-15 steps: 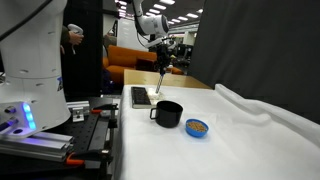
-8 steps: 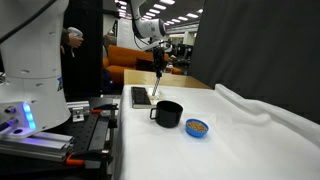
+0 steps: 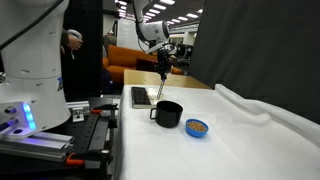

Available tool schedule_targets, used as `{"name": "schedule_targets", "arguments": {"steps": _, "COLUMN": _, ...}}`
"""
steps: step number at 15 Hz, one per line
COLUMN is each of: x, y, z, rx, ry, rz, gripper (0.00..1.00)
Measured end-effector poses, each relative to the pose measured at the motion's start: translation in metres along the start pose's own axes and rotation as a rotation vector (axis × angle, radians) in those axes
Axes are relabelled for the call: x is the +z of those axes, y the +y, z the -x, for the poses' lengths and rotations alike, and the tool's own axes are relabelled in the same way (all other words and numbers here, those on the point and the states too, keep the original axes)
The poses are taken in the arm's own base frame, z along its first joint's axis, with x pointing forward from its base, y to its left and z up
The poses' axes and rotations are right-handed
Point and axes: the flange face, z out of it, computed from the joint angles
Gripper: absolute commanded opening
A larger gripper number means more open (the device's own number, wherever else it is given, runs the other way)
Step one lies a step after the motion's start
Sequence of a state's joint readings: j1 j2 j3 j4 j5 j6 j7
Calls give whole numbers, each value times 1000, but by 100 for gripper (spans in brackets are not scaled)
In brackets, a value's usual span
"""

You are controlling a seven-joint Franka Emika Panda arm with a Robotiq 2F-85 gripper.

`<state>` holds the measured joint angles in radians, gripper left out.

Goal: Remove the pen from the black cup and put it next to the book

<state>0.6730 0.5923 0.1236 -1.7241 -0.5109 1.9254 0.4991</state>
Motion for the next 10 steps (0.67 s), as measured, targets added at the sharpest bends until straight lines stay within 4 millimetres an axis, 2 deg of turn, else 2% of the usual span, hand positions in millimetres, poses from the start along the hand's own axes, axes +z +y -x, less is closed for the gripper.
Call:
{"name": "schedule_targets", "arguments": {"steps": 6, "x": 7, "y": -5, "z": -1, "rx": 0, "ry": 4, "rz": 32, "gripper": 5}}
{"name": "schedule_targets", "arguments": {"steps": 10, "x": 4, "y": 0, "z": -3, "rx": 24, "ry": 57, "rz": 165, "gripper": 5}}
